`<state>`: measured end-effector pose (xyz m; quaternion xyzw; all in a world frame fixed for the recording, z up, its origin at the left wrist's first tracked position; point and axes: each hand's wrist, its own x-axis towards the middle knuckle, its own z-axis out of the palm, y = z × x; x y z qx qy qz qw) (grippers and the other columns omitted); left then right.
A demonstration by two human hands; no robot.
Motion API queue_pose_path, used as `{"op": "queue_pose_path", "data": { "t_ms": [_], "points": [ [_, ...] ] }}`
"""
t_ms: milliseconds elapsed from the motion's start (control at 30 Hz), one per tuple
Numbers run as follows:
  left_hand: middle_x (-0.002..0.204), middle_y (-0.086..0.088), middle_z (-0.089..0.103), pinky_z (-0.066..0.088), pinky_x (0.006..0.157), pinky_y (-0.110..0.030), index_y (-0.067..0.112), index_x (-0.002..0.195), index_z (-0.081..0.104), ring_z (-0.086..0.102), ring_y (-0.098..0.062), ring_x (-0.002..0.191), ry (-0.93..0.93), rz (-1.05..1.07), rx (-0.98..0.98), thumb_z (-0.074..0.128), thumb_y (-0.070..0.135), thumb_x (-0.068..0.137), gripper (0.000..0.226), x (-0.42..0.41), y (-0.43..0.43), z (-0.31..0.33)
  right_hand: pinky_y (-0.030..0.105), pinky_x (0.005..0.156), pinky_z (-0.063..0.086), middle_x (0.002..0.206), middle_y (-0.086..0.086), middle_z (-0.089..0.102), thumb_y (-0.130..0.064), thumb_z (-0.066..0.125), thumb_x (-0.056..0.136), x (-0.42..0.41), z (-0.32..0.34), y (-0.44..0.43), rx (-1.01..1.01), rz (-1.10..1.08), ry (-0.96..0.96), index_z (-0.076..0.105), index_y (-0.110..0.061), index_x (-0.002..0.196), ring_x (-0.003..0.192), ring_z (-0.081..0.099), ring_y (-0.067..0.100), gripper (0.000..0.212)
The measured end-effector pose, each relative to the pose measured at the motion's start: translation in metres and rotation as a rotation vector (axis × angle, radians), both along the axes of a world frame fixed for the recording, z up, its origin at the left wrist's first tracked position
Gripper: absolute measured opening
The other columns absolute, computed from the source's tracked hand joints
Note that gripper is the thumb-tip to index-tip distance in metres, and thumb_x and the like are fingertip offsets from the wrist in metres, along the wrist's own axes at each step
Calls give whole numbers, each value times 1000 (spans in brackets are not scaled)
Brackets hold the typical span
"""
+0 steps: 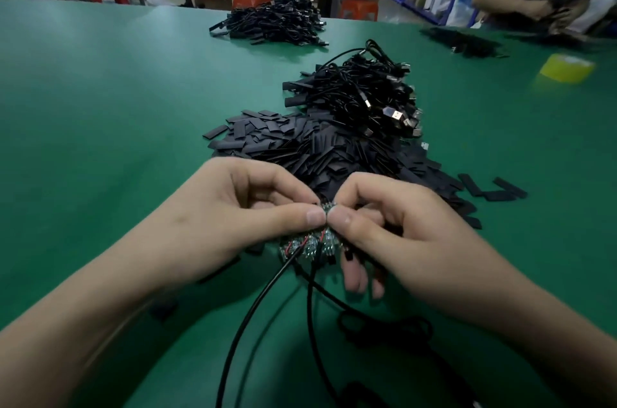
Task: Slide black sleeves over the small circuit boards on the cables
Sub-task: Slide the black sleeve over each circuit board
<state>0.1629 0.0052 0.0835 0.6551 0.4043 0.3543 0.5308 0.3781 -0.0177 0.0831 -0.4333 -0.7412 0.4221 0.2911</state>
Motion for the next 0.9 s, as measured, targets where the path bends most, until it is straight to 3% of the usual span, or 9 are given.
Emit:
{"op": "queue_pose_path", "data": {
  "t_ms": [100,233,400,533,700,900],
  "points": [
    [67,1,72,44,58,-12,21,79,80,56,-5,60,-16,-11,9,85,37,64,22,6,-4,-6,25,51,54,63,2,68,-34,56,101,-1,-8,-6,71,-91,-19,59,-24,80,56,66,9,24],
    [71,-1,74,48,62,-13,23,82,81,58,-8,64,41,-6,17,80,42,64,25,10,-4,-13,11,53,44,64,3,59,-27,56,102,-1,-19,-9,109,-161,-2,56,-21,77,57,63,5,26],
    [70,0,72,46,57,-12,23,81,80,56,-6,62,-19,23,-6,79,32,69,15,15,-2,-16,27,57,49,64,-5,62,-34,53,99,-2,-24,-4,-80,-105,178,59,-24,78,64,63,12,24],
    [74,-1,74,47,62,-17,21,81,80,58,-12,67,-68,18,-42,85,27,76,9,19,-2,-20,24,55,49,65,-5,63,-33,53,98,-2,-24,0,-189,-48,291,61,-28,75,63,62,11,25],
    [80,-7,75,48,67,-20,12,83,78,61,-14,72,-112,32,-86,75,26,71,18,22,0,-25,22,52,47,62,3,65,-24,53,103,1,-24,4,-256,-43,332,62,-26,73,56,59,13,32],
    [78,-7,75,52,65,-15,13,81,78,64,-10,68,-196,19,-128,76,26,69,17,24,0,-27,25,52,48,65,4,63,-24,53,103,2,-25,4,-301,-24,383,63,-25,74,59,59,14,32]
  ]
}}
